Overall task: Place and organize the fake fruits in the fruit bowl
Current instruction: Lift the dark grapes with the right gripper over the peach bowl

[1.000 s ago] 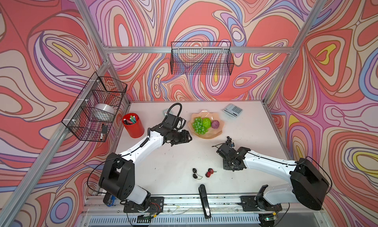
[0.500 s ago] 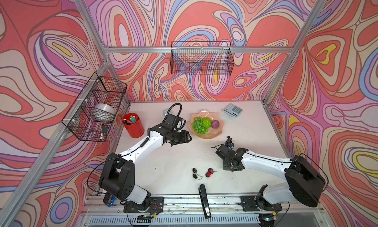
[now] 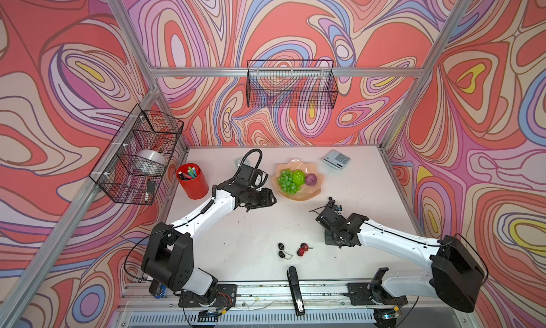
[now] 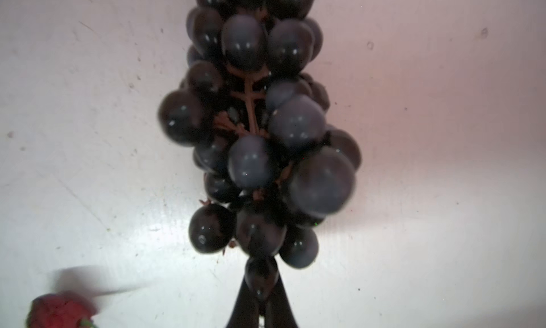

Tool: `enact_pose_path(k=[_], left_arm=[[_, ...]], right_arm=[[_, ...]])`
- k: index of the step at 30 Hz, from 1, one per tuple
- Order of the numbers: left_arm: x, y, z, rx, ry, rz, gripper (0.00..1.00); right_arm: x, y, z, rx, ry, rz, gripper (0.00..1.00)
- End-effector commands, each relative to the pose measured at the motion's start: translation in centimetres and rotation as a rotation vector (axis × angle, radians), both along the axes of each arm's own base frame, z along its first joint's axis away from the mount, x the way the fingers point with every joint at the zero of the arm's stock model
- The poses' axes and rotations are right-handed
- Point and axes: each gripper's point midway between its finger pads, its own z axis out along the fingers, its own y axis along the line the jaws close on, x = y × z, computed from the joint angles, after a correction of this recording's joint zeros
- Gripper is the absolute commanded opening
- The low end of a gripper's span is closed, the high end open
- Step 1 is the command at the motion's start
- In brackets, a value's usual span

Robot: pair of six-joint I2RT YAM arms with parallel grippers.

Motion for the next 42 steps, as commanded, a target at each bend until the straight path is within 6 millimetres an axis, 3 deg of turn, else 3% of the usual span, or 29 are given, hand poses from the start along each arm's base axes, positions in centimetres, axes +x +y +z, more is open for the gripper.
enact_pose_path(k=[1, 11, 18, 23, 31, 38, 39, 42], left_arm=[[-0.1, 0.3, 1.0, 0.006, -0.018, 0.006, 0.58], [0.1, 0.7, 1.6, 0.02, -0.039, 0.023, 0.58], [0.0, 1.6, 2.7, 0.047, -0.074, 0.046, 0.58], [-0.1, 2.3, 3.2, 0.075, -0.094, 0.059, 0.58], [-0.2, 3.0, 4.0, 0.094, -0.11, 0.073, 0.58], [-0.1, 2.8, 3.8, 0.091, -0.098, 0.073, 0.59], [-0.1, 2.8, 3.8, 0.089, -0.096, 0.072, 0.59], [-0.1, 2.8, 3.9, 0.09, -0.099, 0.071, 0.58]], right_arm=[[1.3, 0.5, 4.0, 0.017, -0.074, 0.01, 0.0], [5.3, 3.0, 12.4, 0.005, -0.178, 0.147, 0.0], [9.2, 5.5, 19.2, 0.008, -0.256, 0.284, 0.0], [12.5, 7.7, 22.5, 0.069, -0.296, 0.374, 0.0], [16.6, 10.1, 22.4, 0.179, -0.262, 0.464, 0.0], [16.8, 12.1, 20.4, 0.324, -0.181, 0.518, 0.0], [17.0, 12.6, 18.9, 0.334, -0.135, 0.52, 0.0], [16.5, 13.1, 17.5, 0.365, -0.078, 0.528, 0.0]])
